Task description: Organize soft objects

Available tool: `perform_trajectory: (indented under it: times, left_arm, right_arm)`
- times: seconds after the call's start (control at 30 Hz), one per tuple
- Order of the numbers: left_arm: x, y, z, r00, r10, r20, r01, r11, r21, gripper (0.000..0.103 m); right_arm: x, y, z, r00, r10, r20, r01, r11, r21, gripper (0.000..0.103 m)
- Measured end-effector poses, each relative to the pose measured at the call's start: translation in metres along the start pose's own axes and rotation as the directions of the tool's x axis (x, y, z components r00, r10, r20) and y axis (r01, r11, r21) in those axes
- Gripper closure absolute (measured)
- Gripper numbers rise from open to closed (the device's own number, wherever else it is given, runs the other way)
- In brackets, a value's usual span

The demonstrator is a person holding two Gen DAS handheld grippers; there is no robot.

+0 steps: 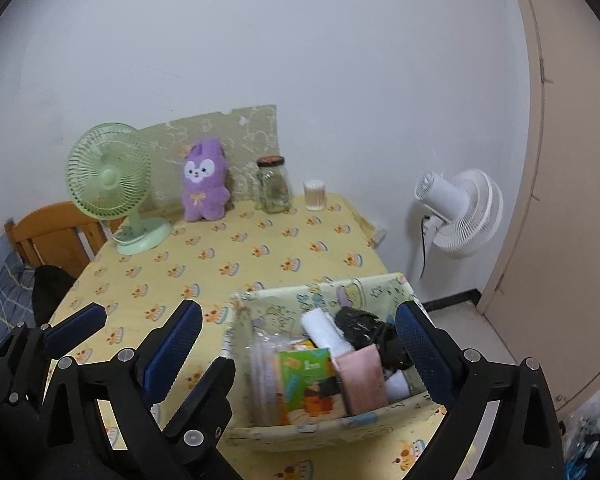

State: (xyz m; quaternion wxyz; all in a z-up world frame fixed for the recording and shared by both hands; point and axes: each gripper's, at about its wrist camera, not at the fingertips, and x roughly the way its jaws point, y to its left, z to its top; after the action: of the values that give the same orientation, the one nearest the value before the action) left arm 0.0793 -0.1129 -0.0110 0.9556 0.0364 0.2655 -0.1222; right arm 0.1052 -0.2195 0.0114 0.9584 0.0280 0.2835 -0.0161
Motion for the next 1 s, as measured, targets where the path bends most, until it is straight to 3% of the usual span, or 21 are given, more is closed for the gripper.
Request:
perform_trajectory:
  times: [0.23, 0.53, 1.0]
  left_arm:
    - [-0.029, 0.026, 0.0, 0.997, 0.056, 0.05, -0.055, 0.998, -0.005, 0.0]
    - [-0.048, 0.071, -0.009, 0.989, 0.146, 0.039, -0.143, 0.988, -0.062, 0.0]
    - [-0.086, 0.107, -0.012, 0.973, 0.205, 0.105, -0.193, 0.974, -0.115, 0.0]
  right_arm:
    - [-0.02, 0.024, 0.006, 0.999, 0.025, 0.034, -0.025, 1.0, -0.011, 0.004]
    - [-0.05, 0.047, 0.011, 0.994, 0.015, 0.105, -0.013, 1.0, -0.02, 0.004]
    - [-0.071, 0.067, 0.008, 0.991, 0.025, 0.133, -0.024, 1.0, -0.012, 0.004]
